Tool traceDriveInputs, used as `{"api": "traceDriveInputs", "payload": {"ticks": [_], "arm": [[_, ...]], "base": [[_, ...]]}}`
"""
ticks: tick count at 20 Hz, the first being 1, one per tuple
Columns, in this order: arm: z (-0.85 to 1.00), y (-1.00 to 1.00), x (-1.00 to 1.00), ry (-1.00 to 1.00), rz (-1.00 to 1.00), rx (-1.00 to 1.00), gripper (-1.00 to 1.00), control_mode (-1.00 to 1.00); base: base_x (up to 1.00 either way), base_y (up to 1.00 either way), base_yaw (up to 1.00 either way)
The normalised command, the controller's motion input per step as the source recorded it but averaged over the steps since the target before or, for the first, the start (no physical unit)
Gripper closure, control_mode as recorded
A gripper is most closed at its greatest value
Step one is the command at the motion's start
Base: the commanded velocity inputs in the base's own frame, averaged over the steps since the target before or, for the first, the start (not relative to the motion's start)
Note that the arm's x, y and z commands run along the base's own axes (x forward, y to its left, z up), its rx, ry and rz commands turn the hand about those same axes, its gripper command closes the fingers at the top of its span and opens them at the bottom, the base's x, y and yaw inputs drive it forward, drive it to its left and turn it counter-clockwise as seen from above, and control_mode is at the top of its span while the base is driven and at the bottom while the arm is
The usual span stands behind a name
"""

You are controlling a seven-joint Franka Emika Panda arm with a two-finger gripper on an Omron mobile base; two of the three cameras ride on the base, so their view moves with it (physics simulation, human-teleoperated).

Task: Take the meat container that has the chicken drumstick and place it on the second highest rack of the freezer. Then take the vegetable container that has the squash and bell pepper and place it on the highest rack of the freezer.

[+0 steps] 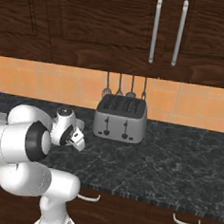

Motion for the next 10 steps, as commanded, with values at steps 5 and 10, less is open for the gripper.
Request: {"api": "traceDriveInputs", "payload": {"ticks": [5, 10], "arm": [[-0.23, 0.1, 0.33, 0.03, 0.0, 0.0, 1.0, -1.0], [-0.14, 0.0, 0.15, 0.07, 0.0, 0.0, 1.0, -1.0]], "base": [[0.0, 0.0, 0.0], [0.0, 0.0, 0.0]]}}
